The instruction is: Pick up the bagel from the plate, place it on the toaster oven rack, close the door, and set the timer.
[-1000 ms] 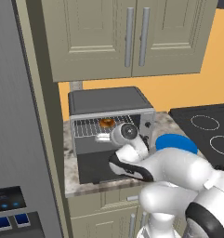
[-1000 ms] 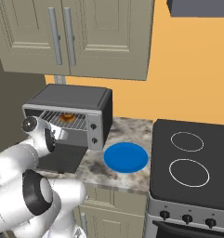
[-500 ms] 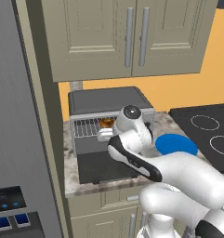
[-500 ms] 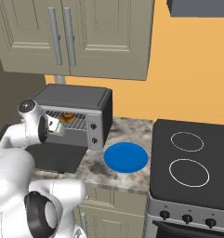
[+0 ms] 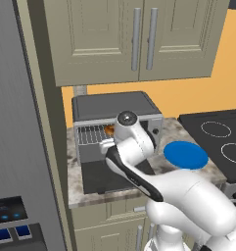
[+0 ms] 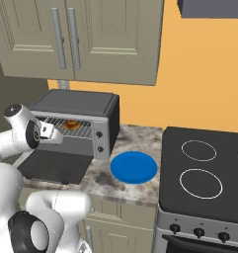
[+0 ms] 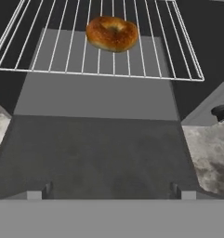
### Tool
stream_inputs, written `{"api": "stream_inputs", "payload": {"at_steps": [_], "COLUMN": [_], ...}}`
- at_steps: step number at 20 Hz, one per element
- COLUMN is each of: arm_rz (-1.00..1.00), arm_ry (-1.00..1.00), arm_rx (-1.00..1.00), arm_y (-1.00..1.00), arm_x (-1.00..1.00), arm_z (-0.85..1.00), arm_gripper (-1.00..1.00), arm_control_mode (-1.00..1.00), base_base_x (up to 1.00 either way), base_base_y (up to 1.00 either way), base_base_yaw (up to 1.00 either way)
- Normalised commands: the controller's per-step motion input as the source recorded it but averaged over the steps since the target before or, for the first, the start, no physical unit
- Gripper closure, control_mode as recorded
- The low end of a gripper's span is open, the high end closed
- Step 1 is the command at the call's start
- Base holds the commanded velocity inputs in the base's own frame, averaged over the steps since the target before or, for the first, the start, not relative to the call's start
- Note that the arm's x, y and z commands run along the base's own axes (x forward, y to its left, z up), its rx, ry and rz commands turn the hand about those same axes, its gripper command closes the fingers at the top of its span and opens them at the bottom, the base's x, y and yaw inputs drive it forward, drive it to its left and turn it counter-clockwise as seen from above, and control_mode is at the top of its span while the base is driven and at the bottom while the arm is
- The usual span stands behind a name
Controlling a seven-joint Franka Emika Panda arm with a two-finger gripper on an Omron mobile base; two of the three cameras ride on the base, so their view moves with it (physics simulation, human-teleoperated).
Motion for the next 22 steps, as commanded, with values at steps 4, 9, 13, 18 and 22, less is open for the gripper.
{"api": "stream_inputs", "payload": {"at_steps": [4,9,13,18,22], "arm_rz": [-0.02,0.0,0.0,-0.07,-0.09], "arm_ry": [0.03,0.14,0.03,0.0,0.0], "arm_rx": [0.0,-0.06,-0.01,0.0,0.02], "arm_y": [-0.08,-0.02,-0.18,-0.34,-0.34], "arm_x": [-0.25,-0.22,-0.11,-0.1,-0.13], "arm_z": [0.0,0.0,0.0,0.0,0.0], "arm_gripper": [-1.0,-1.0,-1.0,-1.0,-1.0], "arm_control_mode": [-1.0,-1.0,-1.0,-1.0,-1.0], "base_base_x": [0.0,0.0,0.0,0.0,0.0], "base_base_y": [0.0,0.0,0.0,0.0,0.0], "base_base_yaw": [0.0,0.0,0.0,0.0,0.0]}}
